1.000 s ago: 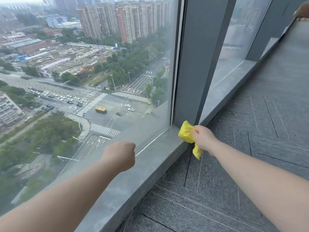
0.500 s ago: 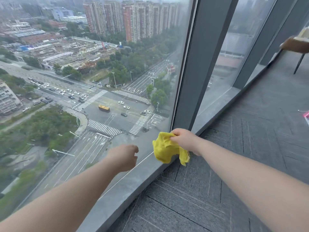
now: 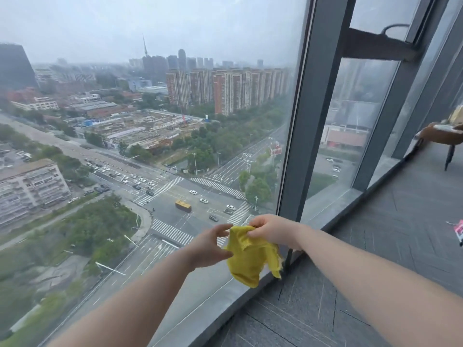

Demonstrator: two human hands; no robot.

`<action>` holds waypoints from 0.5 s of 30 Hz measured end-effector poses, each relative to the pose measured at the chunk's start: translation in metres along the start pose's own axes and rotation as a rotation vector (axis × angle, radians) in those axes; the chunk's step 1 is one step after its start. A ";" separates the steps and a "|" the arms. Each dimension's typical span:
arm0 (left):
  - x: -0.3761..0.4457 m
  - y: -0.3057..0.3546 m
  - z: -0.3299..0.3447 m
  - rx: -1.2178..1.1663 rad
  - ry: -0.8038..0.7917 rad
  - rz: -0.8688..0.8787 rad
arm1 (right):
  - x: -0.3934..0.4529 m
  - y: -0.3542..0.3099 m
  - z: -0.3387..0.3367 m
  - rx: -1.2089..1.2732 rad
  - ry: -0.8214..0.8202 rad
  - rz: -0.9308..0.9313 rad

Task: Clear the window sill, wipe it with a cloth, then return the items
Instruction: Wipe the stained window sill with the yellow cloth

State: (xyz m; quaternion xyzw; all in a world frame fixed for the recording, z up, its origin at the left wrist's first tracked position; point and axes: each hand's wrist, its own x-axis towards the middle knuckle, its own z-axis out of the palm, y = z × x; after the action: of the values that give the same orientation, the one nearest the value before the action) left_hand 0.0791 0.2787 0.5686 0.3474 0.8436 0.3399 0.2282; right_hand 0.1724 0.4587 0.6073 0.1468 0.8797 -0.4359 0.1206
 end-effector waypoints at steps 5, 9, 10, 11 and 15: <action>-0.080 0.035 -0.038 0.038 0.073 -0.115 | -0.055 -0.068 0.006 0.044 -0.125 -0.106; -0.141 0.055 -0.039 0.028 0.256 -0.202 | -0.085 -0.091 0.015 0.002 -0.206 -0.220; -0.158 0.059 -0.036 -0.011 0.313 -0.231 | -0.096 -0.096 0.019 0.030 -0.218 -0.247; -0.174 0.068 -0.033 -0.032 0.364 -0.254 | -0.107 -0.099 0.024 0.064 -0.226 -0.275; -0.249 0.100 -0.007 -0.023 0.381 -0.379 | -0.159 -0.096 0.060 -0.207 -0.318 -0.419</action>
State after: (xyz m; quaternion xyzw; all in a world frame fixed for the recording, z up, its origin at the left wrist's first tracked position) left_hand 0.2808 0.1443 0.6833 0.1102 0.9175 0.3599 0.1288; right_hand 0.2894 0.3309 0.6965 -0.1218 0.9008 -0.3766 0.1787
